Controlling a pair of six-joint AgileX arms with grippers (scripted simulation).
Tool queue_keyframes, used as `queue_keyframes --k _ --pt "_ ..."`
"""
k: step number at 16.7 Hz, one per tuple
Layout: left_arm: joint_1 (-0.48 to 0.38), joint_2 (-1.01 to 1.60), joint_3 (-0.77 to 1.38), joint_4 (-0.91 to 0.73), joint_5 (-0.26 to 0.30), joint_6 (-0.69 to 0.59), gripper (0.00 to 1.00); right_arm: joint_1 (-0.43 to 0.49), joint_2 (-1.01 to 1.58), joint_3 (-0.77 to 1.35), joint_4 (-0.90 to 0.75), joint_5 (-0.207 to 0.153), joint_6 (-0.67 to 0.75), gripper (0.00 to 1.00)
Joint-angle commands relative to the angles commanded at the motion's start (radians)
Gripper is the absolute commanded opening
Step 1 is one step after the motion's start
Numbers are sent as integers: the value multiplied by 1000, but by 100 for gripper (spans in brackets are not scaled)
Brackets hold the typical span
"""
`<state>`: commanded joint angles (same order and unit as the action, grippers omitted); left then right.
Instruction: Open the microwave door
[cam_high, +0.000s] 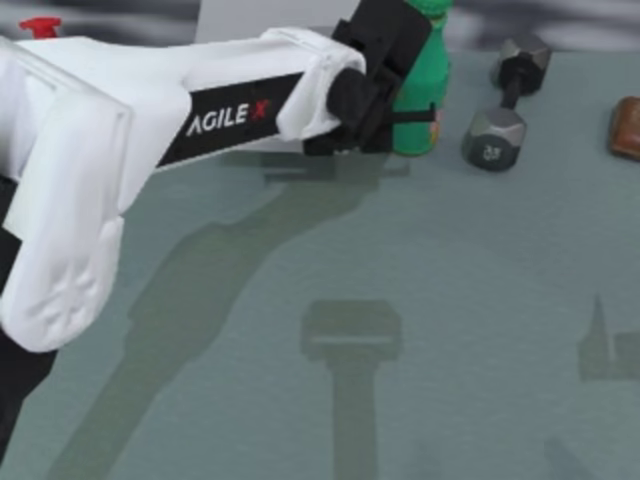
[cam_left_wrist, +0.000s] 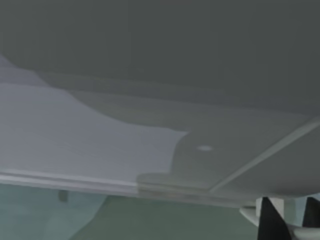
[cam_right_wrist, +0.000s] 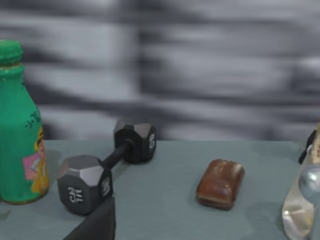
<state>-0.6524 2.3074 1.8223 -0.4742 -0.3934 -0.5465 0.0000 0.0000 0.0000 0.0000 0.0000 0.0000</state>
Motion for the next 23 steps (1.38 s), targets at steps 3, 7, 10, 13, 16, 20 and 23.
queue_keyframes --k 3,7,10,13,16,20,23 --pt "0 0 0 0 0 0 0 0 0 0 0 0 0 100" --pt "0 0 0 0 0 0 0 0 0 0 0 0 0 100" --pt "0 0 0 0 0 0 0 0 0 0 0 0 0 100" --pt "0 0 0 0 0 0 0 0 0 0 0 0 0 100" --pt "0 0 0 0 0 0 0 0 0 0 0 0 0 100" --pt "-8 0 -15 8 11 8 0 0 0 0 0 0 0 100" --pt "0 -36 -70 43 29 44 0 0 0 0 0 0 0 100"
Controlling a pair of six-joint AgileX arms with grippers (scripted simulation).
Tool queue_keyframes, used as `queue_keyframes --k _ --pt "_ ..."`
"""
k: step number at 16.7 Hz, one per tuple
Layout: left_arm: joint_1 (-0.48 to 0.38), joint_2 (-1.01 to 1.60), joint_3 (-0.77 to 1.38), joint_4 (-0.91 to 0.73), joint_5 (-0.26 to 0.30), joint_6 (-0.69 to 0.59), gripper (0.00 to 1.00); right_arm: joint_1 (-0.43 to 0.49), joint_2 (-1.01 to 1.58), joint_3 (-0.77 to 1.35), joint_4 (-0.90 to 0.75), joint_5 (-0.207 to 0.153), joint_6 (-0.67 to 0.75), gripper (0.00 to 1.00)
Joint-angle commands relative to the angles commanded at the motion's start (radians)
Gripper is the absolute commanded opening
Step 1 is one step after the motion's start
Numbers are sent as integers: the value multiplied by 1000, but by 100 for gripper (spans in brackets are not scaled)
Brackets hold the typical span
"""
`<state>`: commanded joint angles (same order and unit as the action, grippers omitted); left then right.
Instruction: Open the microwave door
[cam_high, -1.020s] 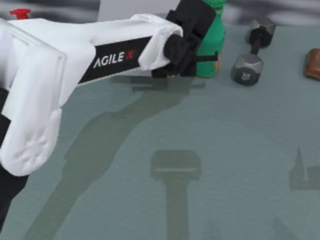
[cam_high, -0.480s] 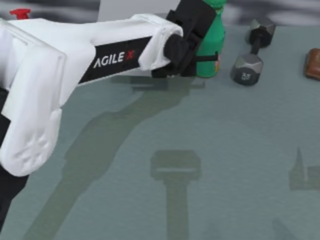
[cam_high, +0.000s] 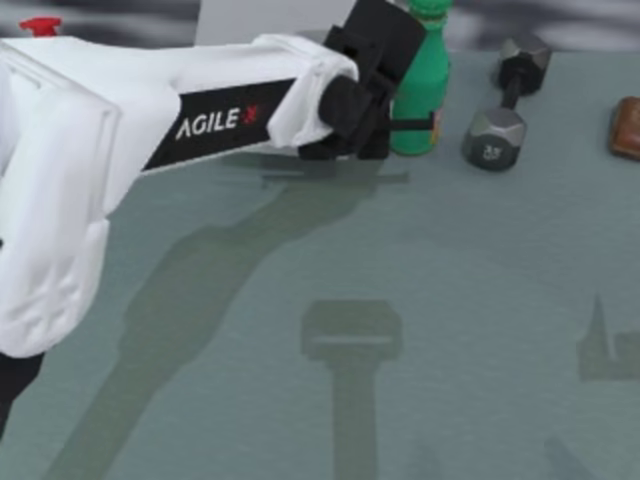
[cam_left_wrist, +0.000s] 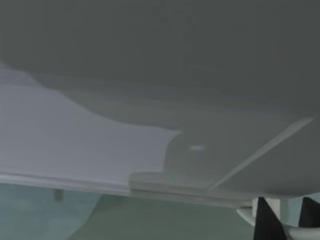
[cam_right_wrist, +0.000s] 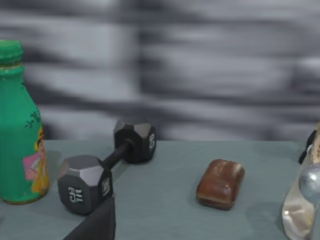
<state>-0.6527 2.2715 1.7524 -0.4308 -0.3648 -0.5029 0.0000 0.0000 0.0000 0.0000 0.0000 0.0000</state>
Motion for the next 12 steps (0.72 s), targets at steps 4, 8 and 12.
queue_keyframes --k 4,8,12 --pt "5 -17 -24 19 9 14 0 0 0 0 0 0 0 100" --pt "5 -17 -24 19 9 14 0 0 0 0 0 0 0 100" --pt "5 -17 -24 19 9 14 0 0 0 0 0 0 0 100"
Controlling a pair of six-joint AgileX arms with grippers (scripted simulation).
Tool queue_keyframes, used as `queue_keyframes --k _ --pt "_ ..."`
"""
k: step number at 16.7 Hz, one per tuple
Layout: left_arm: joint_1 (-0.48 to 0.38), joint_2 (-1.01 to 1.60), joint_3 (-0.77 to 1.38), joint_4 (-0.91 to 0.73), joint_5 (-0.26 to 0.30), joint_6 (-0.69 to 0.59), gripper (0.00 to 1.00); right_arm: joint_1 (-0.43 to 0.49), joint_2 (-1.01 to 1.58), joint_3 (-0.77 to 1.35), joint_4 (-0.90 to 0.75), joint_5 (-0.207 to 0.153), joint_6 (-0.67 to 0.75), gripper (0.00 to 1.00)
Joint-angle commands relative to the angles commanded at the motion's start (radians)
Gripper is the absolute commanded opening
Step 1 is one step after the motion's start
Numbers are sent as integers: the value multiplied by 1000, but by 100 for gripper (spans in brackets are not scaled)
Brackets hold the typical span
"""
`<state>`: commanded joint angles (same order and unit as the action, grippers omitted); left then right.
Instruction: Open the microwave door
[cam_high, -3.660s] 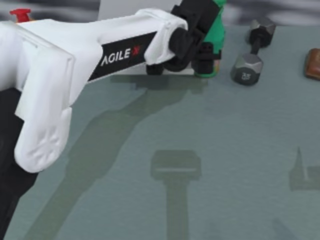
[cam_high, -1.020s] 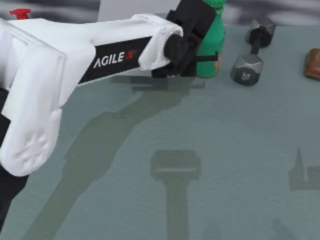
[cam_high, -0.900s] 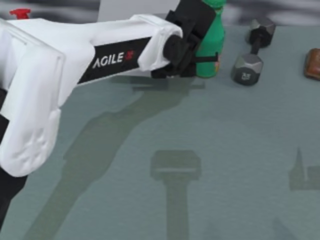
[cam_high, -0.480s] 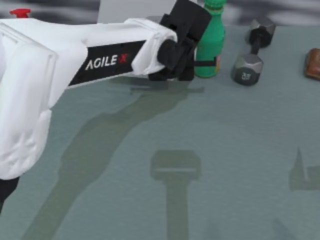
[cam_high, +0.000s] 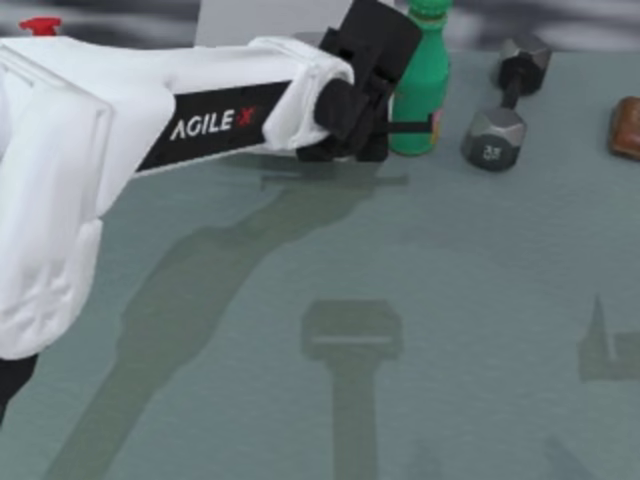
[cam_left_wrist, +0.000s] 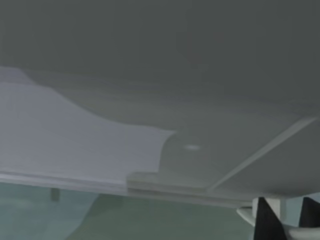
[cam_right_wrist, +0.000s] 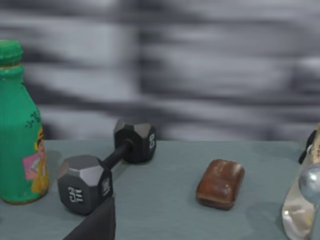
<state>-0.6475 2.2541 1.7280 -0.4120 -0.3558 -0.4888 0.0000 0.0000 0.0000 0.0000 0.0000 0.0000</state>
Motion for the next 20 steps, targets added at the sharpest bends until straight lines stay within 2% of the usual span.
queue_keyframes --k 14,20 --pt "0 0 0 0 0 0 0 0 0 0 0 0 0 100" --pt "1 -37 -70 43 33 48 0 0 0 0 0 0 0 100"
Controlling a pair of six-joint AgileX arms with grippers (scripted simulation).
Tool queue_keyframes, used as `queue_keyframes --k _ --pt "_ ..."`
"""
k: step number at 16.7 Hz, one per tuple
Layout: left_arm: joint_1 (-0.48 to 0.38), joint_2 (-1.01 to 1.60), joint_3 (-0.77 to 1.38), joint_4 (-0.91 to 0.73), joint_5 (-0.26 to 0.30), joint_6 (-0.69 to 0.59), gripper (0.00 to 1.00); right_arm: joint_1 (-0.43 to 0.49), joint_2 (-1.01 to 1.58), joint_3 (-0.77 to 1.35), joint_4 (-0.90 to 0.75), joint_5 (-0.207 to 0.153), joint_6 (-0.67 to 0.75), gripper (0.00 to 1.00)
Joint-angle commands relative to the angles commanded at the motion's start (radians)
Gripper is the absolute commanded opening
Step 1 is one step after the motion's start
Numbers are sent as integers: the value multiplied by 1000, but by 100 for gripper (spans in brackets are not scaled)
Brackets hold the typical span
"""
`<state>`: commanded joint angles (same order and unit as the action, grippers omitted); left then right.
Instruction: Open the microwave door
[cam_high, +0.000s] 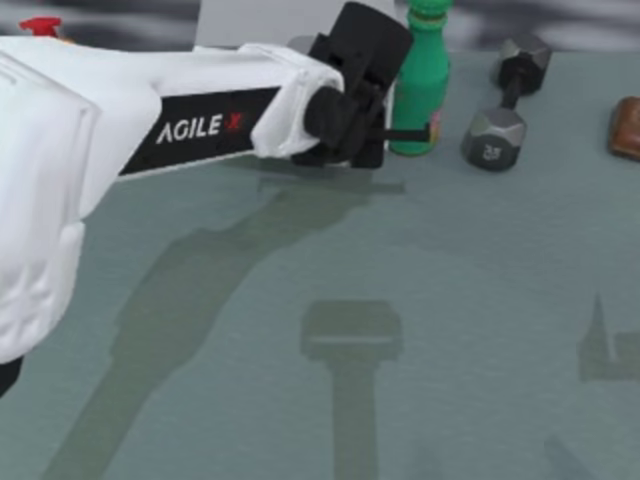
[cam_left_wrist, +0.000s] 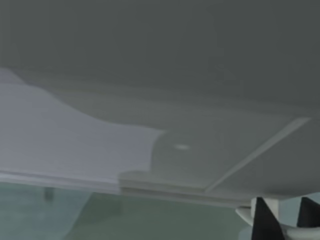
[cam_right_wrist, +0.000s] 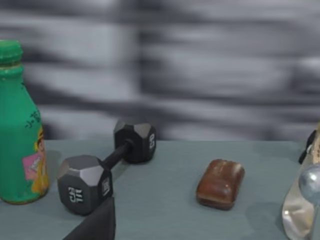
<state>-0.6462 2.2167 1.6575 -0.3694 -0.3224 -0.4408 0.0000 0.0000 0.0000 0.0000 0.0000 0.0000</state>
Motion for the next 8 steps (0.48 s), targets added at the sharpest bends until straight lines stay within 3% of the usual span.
queue_keyframes --k 8 --pt "6 -18 -25 19 11 16 0 0 0 0 0 0 0 100"
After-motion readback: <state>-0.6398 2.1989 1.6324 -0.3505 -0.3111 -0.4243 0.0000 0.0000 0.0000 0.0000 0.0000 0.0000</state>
